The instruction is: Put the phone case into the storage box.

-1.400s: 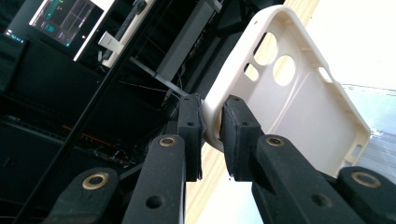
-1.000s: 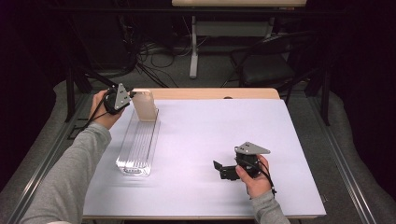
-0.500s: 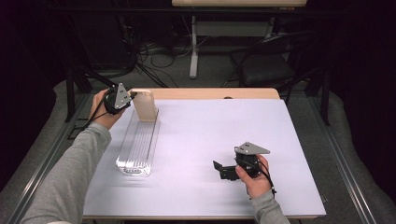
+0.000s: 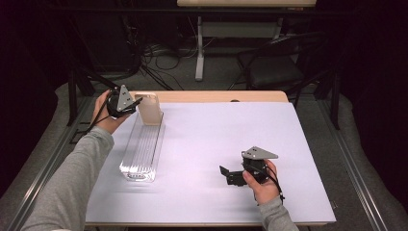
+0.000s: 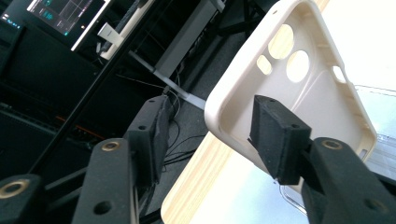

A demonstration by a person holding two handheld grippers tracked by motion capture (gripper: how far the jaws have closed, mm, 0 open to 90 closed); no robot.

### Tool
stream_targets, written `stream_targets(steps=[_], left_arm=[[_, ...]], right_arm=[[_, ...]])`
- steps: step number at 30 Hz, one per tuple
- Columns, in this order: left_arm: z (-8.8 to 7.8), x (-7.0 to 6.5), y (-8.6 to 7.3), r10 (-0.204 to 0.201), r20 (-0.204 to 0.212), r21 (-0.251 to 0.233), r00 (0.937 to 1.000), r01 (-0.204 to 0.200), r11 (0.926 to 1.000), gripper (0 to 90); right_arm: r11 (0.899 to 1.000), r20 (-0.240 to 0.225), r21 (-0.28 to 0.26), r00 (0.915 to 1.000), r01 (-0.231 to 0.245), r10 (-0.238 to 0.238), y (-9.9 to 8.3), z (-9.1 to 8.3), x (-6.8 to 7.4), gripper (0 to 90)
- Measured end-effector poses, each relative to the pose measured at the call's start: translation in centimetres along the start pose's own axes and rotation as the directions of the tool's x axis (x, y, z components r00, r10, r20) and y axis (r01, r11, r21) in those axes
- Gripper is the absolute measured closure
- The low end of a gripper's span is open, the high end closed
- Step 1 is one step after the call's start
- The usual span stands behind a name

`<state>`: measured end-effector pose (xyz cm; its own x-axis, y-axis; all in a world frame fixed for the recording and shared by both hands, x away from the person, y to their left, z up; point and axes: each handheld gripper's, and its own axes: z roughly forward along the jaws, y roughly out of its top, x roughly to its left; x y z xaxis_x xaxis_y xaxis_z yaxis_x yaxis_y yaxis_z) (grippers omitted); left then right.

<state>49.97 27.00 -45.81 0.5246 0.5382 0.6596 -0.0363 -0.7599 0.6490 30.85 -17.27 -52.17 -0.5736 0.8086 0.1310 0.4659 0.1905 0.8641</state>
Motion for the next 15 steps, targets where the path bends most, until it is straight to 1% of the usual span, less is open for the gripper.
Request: stream_targets(steps=[3, 7, 9, 15], left_arm=[[-0.08, 0.05, 0.06, 0.002, -0.001, 0.001, 1.0000, -0.002, 1.0000, 43.9], [-0.11, 0.12, 0.04, 0.009, 0.007, -0.012, 0.9999, -0.009, 0.9999, 42.2], [-0.14, 0.12, 0.02, 0.011, 0.005, -0.008, 0.9999, -0.011, 0.9999, 42.1], [-0.24, 0.29, -0.07, 0.006, 0.000, -0.006, 1.0000, -0.006, 1.0000, 41.8]], right_arm=[[1.000, -0.001, 0.000, 1.0000, 0.000, 0.000, -0.01, 0.01, 0.00, 0.3], [1.000, -0.001, 0.000, 1.0000, -0.001, 0.001, 0.00, -0.02, -0.01, 0.3], [1.000, -0.001, 0.000, 1.0000, 0.000, 0.000, 0.00, -0.01, -0.02, 0.3], [1.000, 0.000, 0.000, 1.0000, 0.001, -0.001, 0.00, 0.00, -0.01, 0.3]])
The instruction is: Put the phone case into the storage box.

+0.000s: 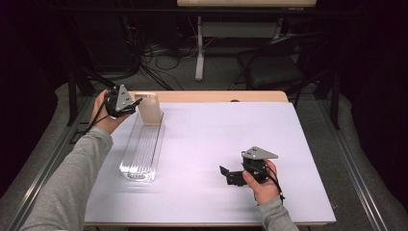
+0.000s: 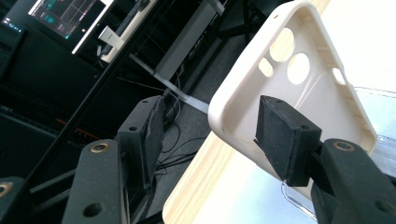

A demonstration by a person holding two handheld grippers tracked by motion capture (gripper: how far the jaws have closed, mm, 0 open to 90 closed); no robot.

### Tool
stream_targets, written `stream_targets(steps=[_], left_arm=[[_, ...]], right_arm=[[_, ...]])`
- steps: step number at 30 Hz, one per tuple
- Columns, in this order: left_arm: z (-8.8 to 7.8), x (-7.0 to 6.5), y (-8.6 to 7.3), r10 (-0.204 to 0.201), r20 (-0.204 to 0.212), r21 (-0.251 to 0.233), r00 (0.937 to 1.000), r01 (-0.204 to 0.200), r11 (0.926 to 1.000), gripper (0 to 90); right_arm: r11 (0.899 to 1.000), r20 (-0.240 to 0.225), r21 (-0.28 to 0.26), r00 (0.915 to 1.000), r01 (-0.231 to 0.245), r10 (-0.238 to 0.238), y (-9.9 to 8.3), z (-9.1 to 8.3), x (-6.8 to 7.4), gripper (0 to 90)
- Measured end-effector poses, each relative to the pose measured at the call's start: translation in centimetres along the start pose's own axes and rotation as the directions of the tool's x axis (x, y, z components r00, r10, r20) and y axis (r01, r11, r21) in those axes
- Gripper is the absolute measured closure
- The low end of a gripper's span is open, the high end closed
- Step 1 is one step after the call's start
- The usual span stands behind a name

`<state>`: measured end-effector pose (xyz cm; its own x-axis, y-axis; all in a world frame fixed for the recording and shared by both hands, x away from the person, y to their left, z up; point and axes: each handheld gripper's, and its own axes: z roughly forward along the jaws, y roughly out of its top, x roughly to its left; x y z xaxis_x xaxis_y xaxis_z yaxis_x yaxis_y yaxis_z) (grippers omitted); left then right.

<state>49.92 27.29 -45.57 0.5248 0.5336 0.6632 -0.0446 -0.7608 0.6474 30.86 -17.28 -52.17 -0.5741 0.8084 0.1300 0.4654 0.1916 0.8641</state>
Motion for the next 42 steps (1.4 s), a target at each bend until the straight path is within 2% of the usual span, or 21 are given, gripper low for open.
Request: stream_targets(steps=[14, 16, 22, 25, 34, 42], left_arm=[[-0.2, 0.2, 0.0, 0.011, -0.007, -0.010, 0.9999, -0.011, 0.9999, 41.3], [-0.2, 0.2, 0.0, 0.000, -0.012, -0.014, 0.9999, 0.000, 0.9999, 41.2], [-0.5, 0.2, 0.2, 0.022, -0.018, -0.029, 0.9996, -0.023, 0.9993, 41.3], [-0.7, 0.2, 0.2, -0.017, 0.002, -0.034, 0.9999, 0.017, 0.9993, 41.3], [-1.3, 0.4, 0.3, -0.028, -0.007, -0.007, 0.9996, 0.028, 0.9996, 40.2], [-2.1, 0.6, 0.1, -0.060, 0.002, 0.006, 0.9982, 0.060, 0.9982, 39.0]], right_arm=[[1.000, 0.002, 0.002, 1.0000, 0.002, -0.002, 0.0, 0.0, 0.0, 0.3], [1.000, 0.001, 0.000, 1.0000, 0.001, -0.001, 0.0, 0.0, -0.1, 0.4], [1.000, 0.002, 0.001, 1.0000, 0.002, -0.002, 0.0, 0.0, 0.0, 0.4], [1.000, 0.003, 0.002, 1.0000, 0.003, -0.003, 0.0, 0.0, 0.0, 0.4], [1.000, 0.006, 0.004, 1.0000, 0.006, -0.006, 0.0, 0.0, -0.1, 0.3], [1.000, 0.006, 0.005, 0.9999, 0.011, -0.011, 0.0, 0.0, 0.0, 0.4]])
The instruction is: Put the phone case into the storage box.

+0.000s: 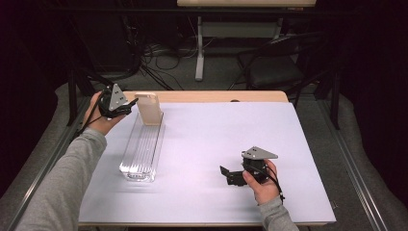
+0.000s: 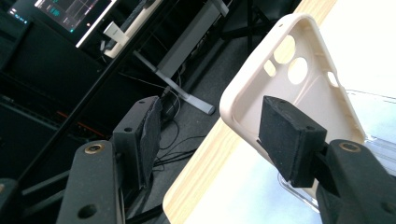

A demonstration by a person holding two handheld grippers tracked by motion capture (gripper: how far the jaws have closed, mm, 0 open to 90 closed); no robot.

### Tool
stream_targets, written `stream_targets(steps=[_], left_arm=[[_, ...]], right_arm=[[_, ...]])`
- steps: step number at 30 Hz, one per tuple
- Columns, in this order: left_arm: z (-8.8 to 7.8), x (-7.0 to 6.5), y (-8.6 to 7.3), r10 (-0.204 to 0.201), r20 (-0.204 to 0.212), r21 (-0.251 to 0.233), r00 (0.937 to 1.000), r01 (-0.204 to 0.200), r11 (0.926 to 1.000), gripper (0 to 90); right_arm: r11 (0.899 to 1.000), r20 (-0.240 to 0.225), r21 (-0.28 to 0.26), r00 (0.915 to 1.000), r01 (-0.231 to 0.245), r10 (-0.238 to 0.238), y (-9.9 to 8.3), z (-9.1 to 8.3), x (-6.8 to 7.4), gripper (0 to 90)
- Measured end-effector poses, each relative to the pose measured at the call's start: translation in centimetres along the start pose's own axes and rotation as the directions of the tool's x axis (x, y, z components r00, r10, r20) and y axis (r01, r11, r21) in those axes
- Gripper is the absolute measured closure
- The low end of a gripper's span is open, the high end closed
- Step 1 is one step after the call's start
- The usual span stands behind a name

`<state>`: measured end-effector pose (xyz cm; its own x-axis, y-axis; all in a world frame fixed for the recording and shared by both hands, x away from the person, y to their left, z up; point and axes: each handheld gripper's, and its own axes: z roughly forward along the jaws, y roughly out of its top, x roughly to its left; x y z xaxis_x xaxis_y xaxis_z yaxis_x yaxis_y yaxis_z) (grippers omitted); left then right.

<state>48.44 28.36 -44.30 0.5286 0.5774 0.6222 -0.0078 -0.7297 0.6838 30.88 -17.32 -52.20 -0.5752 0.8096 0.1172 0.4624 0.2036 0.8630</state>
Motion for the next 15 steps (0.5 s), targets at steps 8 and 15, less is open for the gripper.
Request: stream_targets(steps=[8, 15], left_arm=[[-0.41, -0.08, 0.09, -0.076, 0.053, 0.030, 0.9957, 0.074, 0.9968, 38.6], [-0.58, -0.19, 0.61, -0.174, 0.098, 0.029, 0.9798, 0.172, 0.9846, 36.7]], right_arm=[[1.000, 0.002, 0.006, 1.0000, 0.002, -0.002, -0.01, 0.03, 0.00, 0.4], [1.000, 0.003, 0.004, 1.0000, 0.001, -0.001, -0.02, 0.01, -0.03, 0.4]])
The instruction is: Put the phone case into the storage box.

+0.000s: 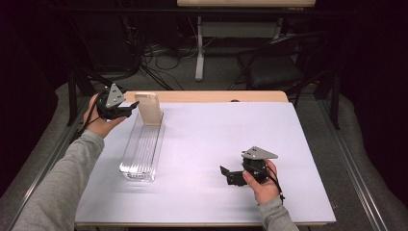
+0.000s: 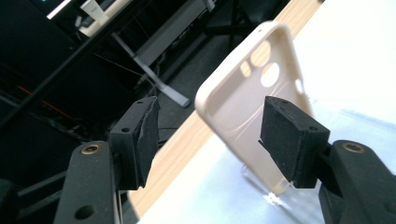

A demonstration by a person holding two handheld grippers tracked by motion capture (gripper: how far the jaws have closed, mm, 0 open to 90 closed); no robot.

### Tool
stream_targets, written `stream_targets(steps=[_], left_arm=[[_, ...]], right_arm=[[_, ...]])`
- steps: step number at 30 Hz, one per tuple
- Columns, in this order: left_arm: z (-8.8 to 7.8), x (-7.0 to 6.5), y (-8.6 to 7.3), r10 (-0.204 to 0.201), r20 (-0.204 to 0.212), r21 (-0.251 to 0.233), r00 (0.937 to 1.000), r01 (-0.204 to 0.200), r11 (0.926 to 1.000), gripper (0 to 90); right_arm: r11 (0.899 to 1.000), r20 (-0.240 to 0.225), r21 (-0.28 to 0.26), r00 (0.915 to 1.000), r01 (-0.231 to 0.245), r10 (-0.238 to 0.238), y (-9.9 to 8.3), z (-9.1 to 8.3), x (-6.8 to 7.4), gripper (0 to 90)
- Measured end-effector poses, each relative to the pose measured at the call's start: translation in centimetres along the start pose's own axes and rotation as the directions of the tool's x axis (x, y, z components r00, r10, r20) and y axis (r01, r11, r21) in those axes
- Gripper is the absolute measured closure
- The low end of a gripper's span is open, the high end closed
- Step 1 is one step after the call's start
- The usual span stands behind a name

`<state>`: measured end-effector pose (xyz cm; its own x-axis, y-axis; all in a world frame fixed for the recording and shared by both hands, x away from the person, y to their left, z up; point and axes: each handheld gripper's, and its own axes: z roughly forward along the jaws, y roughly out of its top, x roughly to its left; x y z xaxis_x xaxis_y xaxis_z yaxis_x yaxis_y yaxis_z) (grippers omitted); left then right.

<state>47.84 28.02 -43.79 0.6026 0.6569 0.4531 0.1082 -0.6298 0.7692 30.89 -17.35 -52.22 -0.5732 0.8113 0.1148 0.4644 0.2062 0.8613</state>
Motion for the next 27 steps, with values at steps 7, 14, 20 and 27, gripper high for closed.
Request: stream_targets(steps=[7, 14, 20, 27], left_arm=[[-0.3, -0.2, 0.5, -0.108, 0.060, -0.021, 0.9923, 0.110, 0.9937, 34.5], [-0.7, -0.4, 1.0, -0.210, 0.100, -0.013, 0.9726, 0.212, 0.9772, 32.8], [-1.0, -0.7, 1.2, -0.225, 0.128, 0.005, 0.9660, 0.226, 0.9742, 31.0], [-1.5, -0.9, 1.5, -0.287, 0.166, 0.031, 0.9435, 0.286, 0.9579, 31.3]], right_arm=[[1.000, 0.000, -0.002, 1.0000, 0.002, -0.002, 0.0, 0.0, 0.0, 0.4], [1.000, -0.002, 0.003, 1.0000, 0.000, 0.000, 0.0, 0.0, 0.0, 0.4], [1.000, -0.003, -0.001, 1.0000, 0.002, -0.002, 0.0, 0.0, 0.0, 0.4], [1.000, -0.003, -0.004, 1.0000, 0.001, -0.001, 0.0, 0.0, -0.1, 0.4]])
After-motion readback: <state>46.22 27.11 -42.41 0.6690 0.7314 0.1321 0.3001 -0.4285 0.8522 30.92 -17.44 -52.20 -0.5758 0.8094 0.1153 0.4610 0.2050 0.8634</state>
